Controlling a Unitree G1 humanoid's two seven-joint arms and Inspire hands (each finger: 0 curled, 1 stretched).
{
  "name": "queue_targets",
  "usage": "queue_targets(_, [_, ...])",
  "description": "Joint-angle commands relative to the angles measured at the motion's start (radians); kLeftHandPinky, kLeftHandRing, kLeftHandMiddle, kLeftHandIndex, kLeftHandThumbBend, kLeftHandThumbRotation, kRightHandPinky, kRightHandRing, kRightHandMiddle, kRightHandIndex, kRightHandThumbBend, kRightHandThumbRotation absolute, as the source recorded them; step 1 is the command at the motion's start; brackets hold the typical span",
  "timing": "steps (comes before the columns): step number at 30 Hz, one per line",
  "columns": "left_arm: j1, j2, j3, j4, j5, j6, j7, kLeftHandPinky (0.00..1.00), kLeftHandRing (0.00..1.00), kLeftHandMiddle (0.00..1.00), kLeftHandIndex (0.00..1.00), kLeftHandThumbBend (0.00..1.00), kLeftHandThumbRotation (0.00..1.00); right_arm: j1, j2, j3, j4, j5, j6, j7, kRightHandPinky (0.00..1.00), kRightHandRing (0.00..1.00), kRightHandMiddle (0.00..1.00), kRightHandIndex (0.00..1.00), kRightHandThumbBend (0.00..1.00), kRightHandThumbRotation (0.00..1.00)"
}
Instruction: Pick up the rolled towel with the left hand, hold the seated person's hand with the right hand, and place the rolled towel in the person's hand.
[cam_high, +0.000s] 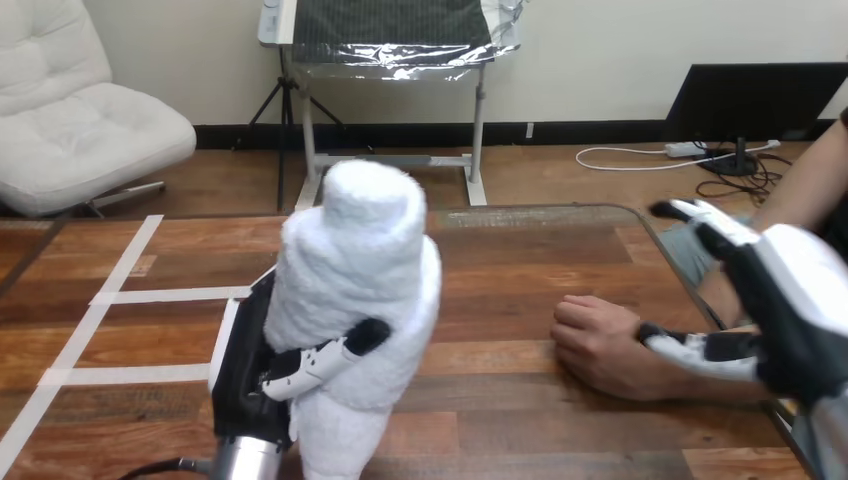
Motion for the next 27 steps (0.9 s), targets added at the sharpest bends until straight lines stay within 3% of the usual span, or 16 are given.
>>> queue_targets(1, [-0.031,-0.035,-0.009,-0.085,-0.014,-0.020,0.001,0.43,0.45,0.49,0.52,0.96,0.15,-0.094,-0.075,-0.024,0.028,-0.010,0.025,0.031,0.85,0.93,0.92,0.88,0.75,0.00])
queue_targets(12, [-0.016,-0.041,-0.021,-0.091,0.022,-0.053,0.037,0.45,0.45,0.48,0.52,0.96,0.18,-0.124,-0.161,-0.025,0.094,-0.004,0.087,0.101,0.87,0.94,0.93,0.88,0.76,0.00])
queue_targets(18, [-0.009,-0.039,-0.029,-0.096,0.033,-0.058,0.054,0.45,0.45,0.48,0.52,0.97,0.19,-0.137,-0.202,-0.014,0.125,-0.019,0.093,0.123,0.88,0.95,0.93,0.88,0.76,0.00])
queue_targets(27, [-0.006,-0.038,-0.033,-0.095,0.020,-0.067,0.046,0.45,0.45,0.48,0.52,0.96,0.19,-0.172,-0.272,0.022,0.161,-0.068,0.150,0.201,0.90,0.95,0.93,0.88,0.77,0.00])
